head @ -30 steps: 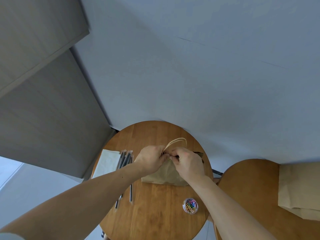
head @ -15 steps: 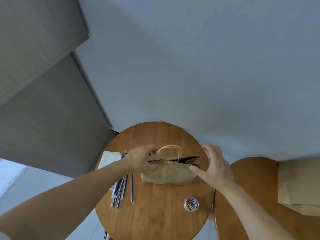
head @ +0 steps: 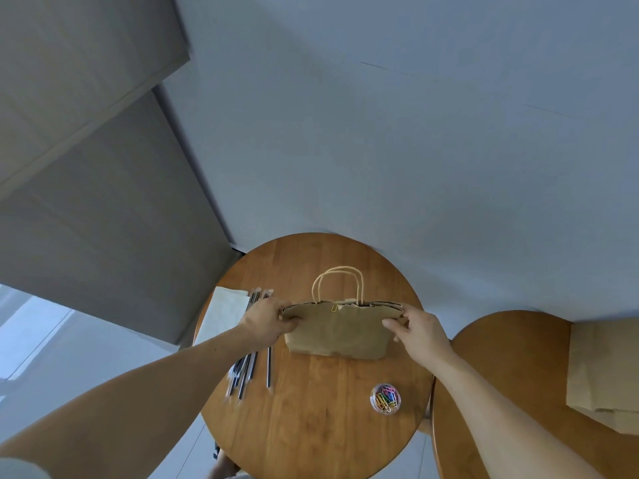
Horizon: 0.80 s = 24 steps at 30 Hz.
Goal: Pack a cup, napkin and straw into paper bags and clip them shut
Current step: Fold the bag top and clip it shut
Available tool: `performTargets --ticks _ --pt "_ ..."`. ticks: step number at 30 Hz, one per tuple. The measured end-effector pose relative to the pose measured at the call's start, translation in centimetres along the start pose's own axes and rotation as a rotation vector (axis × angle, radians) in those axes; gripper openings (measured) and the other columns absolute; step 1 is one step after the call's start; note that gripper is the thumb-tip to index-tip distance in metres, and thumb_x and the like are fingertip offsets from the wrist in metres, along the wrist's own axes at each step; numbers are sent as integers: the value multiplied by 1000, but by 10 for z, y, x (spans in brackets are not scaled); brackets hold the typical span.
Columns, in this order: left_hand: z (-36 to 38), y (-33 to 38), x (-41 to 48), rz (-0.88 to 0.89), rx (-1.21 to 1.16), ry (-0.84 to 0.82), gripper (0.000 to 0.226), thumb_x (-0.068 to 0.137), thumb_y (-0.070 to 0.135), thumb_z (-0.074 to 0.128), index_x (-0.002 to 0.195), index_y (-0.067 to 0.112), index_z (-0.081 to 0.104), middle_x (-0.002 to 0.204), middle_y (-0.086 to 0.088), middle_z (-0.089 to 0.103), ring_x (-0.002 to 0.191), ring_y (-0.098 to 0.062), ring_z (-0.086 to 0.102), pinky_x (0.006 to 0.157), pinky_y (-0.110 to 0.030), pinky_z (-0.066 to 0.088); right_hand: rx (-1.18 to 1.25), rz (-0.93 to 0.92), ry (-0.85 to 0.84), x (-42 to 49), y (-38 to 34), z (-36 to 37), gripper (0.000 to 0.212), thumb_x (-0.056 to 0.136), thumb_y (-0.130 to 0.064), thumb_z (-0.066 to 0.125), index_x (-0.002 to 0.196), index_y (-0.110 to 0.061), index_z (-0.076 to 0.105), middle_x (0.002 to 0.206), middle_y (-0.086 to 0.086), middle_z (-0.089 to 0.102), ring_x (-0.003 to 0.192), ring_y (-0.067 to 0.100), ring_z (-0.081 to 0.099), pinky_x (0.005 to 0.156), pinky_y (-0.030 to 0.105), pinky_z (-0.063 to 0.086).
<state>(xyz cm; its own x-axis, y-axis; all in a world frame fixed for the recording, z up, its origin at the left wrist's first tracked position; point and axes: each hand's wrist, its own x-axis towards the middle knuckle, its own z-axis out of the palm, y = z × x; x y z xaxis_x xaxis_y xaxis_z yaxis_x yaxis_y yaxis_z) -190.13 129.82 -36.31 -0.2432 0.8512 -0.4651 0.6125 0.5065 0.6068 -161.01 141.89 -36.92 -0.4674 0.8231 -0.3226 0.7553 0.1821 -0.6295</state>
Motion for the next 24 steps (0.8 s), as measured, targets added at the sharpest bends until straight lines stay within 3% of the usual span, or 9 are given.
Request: performTargets --ticks 2,4,6,8,13,17,19,21,24 --pt "0 -2 -2 -18 -51 40 27 93 32 66 69 40 57 65 21 52 65 0 52 51 -7 38 14 16 51 0 -2 3 11 96 -38 59 105 -33 61 90 -20 67 65 -9 63 56 11 45" --pt "-4 1 -9 -37 -92 64 17 94 34 64 84 20 64 70 20 47 69 -2 49 56 -13 37 52 22 103 -1 -5 6 5 96 -38 58 100 -36 60 89 -20 68 65 -7 65 60 18 49" --pt "-13 5 -15 -37 -119 72 29 94 36 64 93 7 65 77 5 56 77 -15 56 68 -28 44 123 16 151 -2 -13 6 4 96 -38 58 94 -41 59 84 -22 68 67 -5 67 62 21 51" --pt "-29 14 -25 -42 -204 92 22 93 35 66 90 13 70 86 -3 70 83 -21 64 78 -39 51 182 13 209 -2 -27 2 7 96 -39 58 90 -42 57 79 -24 69 68 -4 67 61 20 49" --pt "-81 34 -55 67 -395 220 9 94 28 66 98 29 74 90 9 76 85 -11 70 81 -29 54 324 -9 326 2 -86 -18 11 97 -38 58 87 -35 56 66 -12 69 61 1 65 58 26 44" --pt "-128 41 -86 164 -493 316 13 96 28 63 103 26 74 90 6 77 81 -14 73 73 -35 59 332 -122 458 -5 -150 -36 14 97 -34 59 86 -26 55 56 -3 61 56 0 58 53 20 39" --pt "-153 41 -101 190 -557 393 13 94 31 65 102 26 74 91 8 76 82 -11 73 74 -35 60 344 -167 491 -9 -188 -47 14 97 -32 59 88 -21 56 59 -1 59 52 3 56 55 26 42" --pt "-180 40 -115 236 -579 477 12 93 32 67 97 24 75 91 11 76 85 -6 71 77 -26 57 354 -215 527 -14 -230 -57 15 97 -30 59 90 -18 56 62 1 59 50 3 55 55 26 43" --pt "-226 40 -140 317 -616 569 15 94 31 66 82 24 72 78 15 73 70 1 66 63 -12 48 367 -323 612 -24 -295 -71 14 97 -26 59 89 -16 54 62 2 57 47 0 53 49 13 38"
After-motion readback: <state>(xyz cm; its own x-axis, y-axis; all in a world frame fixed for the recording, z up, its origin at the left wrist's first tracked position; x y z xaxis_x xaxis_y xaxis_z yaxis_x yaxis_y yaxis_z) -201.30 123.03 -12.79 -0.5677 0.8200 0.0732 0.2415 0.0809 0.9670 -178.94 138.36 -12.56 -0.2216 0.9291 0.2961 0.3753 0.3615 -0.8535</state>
